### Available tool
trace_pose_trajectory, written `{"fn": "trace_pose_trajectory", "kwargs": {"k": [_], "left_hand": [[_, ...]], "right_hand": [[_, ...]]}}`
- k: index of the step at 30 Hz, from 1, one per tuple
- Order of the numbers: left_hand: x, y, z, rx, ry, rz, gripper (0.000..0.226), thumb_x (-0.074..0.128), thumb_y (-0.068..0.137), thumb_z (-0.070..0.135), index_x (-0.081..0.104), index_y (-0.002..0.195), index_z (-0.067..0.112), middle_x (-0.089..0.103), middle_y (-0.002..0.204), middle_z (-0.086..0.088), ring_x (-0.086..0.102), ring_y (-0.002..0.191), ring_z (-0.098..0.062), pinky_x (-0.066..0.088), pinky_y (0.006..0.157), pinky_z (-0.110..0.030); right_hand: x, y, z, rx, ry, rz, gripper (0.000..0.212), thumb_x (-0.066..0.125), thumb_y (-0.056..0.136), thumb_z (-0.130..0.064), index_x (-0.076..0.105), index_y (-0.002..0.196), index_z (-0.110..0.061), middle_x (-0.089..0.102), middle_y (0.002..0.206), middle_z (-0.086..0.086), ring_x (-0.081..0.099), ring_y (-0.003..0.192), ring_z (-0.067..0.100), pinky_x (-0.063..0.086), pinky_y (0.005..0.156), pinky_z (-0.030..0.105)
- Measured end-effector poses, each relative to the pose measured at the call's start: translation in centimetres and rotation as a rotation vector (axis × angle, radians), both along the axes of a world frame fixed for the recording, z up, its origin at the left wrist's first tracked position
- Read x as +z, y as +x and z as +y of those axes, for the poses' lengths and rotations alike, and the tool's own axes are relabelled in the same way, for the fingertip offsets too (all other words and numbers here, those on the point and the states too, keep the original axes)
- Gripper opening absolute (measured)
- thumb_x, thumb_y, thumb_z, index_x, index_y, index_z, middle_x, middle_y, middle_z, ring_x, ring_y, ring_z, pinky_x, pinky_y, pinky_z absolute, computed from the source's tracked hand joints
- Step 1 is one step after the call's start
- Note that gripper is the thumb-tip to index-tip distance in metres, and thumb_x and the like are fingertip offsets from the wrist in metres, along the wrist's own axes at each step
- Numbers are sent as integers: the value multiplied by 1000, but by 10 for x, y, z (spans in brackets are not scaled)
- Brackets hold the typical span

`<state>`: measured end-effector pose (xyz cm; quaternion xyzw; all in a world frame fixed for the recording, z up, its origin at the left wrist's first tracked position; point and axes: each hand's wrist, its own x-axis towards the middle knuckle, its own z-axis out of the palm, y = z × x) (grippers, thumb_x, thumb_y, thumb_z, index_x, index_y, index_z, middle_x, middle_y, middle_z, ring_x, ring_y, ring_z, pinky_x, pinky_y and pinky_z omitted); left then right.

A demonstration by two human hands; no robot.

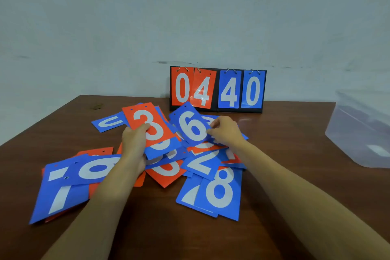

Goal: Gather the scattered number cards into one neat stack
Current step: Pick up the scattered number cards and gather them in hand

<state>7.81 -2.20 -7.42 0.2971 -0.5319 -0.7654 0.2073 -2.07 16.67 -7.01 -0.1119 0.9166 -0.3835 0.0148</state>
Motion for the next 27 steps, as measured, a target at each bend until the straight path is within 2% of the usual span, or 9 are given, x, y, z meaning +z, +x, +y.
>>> {"fn": "trace_pose_trajectory", "kwargs": {"k": [3, 8, 12, 15, 18, 20, 22, 24, 27], "left_hand": [[0, 1, 4, -6, 4, 6, 28, 61, 91, 24, 50, 116, 18, 64, 87, -2, 66, 73, -21, 54, 59, -37], [-1, 2, 16, -35, -73, 42, 32, 60, 92, 26, 50, 122, 18, 69, 101, -6, 68, 73, -19, 53, 52, -31], [-1, 3, 25, -116, -109, 109, 40, 69, 85, 39, 57, 118, 19, 73, 101, -4, 72, 80, -21, 59, 61, -34], [-8, 2, 26, -94, -146, 94, 49, 77, 79, 24, 57, 123, 16, 70, 113, -5, 71, 91, -23, 59, 69, -39], [-11, -1, 18, -26, -46, 115, 42, 70, 85, 16, 55, 124, 15, 71, 106, -4, 71, 84, -20, 58, 56, -31], [-9, -2, 12, 15, 3, 139, 35, 64, 89, 15, 56, 122, 16, 70, 96, 0, 70, 75, -16, 56, 49, -27], [-5, -2, 6, 55, 51, 125, 31, 60, 90, 17, 54, 120, 19, 69, 94, 1, 70, 76, -18, 58, 57, -34], [-1, -2, 3, 85, 87, 128, 26, 59, 90, 17, 53, 115, 21, 69, 97, 0, 70, 81, -22, 58, 67, -41], [2, -2, -1, 113, 106, 161, 25, 63, 89, 16, 55, 112, 19, 71, 99, -3, 71, 83, -23, 59, 74, -45]], "right_hand": [[0, 3, 23, -116, -328, -86, 23, 66, 86, -9, 51, 69, -11, 63, 78, 8, 63, 60, 15, 57, 79, 40], [8, 19, 35, -34, -634, -237, 9, 68, 84, -9, 63, 89, -4, 67, 81, 9, 62, 67, 14, 54, 66, 31], [14, 35, 21, 108, -499, -138, 11, 72, 82, -11, 66, 87, -4, 66, 69, 2, 60, 58, 9, 48, 52, 19], [17, 37, 3, 233, -373, -134, 16, 66, 88, -23, 66, 82, -8, 67, 67, -1, 61, 58, 5, 47, 54, 17], [12, 24, -9, 172, -282, -76, 36, 53, 95, -30, 68, 86, 1, 66, 71, -1, 59, 64, 7, 42, 54, 16], [3, 8, -15, 101, -137, 24, 44, 53, 95, -32, 65, 84, 8, 59, 67, 10, 53, 63, 12, 37, 52, 18], [-5, -6, -23, 88, 40, 82, 48, 54, 92, -41, 55, 68, 1, 47, 59, 13, 45, 59, 16, 34, 51, 21], [-11, -15, -33, 92, 240, 92, 48, 56, 85, -57, 57, 72, -11, 49, 65, 5, 49, 66, 16, 40, 60, 27], [-13, -19, -47, 88, 480, 102, 62, 63, 70, -71, 59, 89, -12, 57, 85, 2, 57, 91, 20, 46, 77, 34]]}}
